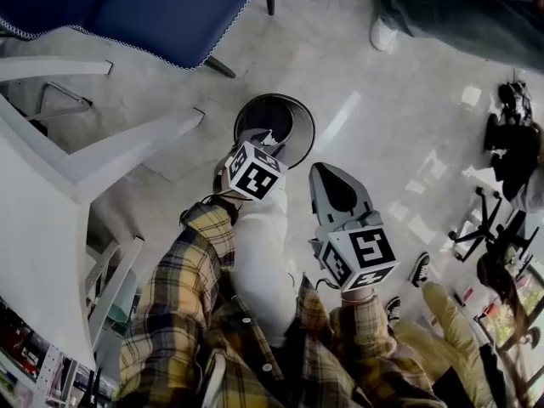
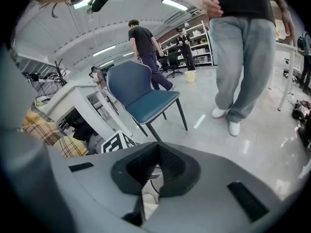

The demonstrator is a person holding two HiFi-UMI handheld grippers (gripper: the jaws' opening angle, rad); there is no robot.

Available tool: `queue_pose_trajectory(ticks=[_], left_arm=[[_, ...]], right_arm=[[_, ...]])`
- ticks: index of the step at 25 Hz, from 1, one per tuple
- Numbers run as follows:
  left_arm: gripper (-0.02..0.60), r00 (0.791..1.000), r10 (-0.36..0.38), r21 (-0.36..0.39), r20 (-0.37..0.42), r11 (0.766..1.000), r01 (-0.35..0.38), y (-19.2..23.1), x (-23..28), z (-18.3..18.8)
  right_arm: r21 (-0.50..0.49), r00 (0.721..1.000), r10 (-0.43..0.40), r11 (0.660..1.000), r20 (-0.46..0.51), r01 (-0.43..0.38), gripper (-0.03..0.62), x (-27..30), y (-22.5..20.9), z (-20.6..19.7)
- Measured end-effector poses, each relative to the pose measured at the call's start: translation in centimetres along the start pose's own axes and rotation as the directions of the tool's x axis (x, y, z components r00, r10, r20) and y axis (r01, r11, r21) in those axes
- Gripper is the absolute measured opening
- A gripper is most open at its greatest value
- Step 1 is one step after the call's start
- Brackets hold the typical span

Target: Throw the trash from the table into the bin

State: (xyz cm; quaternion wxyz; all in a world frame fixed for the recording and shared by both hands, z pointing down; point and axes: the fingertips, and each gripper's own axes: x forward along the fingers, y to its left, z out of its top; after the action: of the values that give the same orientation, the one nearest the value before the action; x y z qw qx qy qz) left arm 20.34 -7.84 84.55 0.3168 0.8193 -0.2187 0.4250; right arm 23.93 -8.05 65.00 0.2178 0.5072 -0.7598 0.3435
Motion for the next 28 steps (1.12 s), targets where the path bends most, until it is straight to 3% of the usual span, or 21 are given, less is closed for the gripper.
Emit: queue_pose_trajectory(ticks=[8, 14, 16, 20, 24, 28], left_arm=[[0.134, 0.987, 0.033, -0.074, 0.156, 0.997, -0.022, -5.5, -15.1, 5.9], [0.079, 0.925, 0.125, -0.193, 0.359, 0.979, -0.057, -8.3, -27.4, 12.0], [0.072, 0.888, 0.176, -0.242, 0.424, 0.967, -0.076, -9.1, -31.8, 13.3], [0.064, 0.792, 0.296, -0.324, 0.533, 0.937, -0.132, -9.9, -40.2, 14.5], [0.058, 0.694, 0.397, -0.390, 0.601, 0.903, -0.179, -10.3, -48.0, 14.3], [0.049, 0.589, 0.505, -0.475, 0.631, 0.852, -0.220, -9.5, -55.1, 12.7]], right_arm=[[-0.094, 0.999, 0.037, 0.995, -0.002, -0.037, -0.002, -9.2, 6.5, 8.5], [-0.188, 0.994, 0.111, 0.977, 0.018, -0.105, -0.002, -14.3, 10.7, 14.6], [-0.227, 0.989, 0.143, 0.965, 0.040, -0.130, -0.002, -15.9, 12.0, 16.6], [-0.307, 0.971, 0.223, 0.933, 0.088, -0.187, -0.002, -18.6, 15.5, 20.8], [-0.366, 0.946, 0.304, 0.898, 0.110, -0.246, -0.002, -20.4, 19.3, 23.8], [-0.448, 0.912, 0.402, 0.833, 0.089, -0.323, -0.002, -21.2, 24.3, 25.4]])
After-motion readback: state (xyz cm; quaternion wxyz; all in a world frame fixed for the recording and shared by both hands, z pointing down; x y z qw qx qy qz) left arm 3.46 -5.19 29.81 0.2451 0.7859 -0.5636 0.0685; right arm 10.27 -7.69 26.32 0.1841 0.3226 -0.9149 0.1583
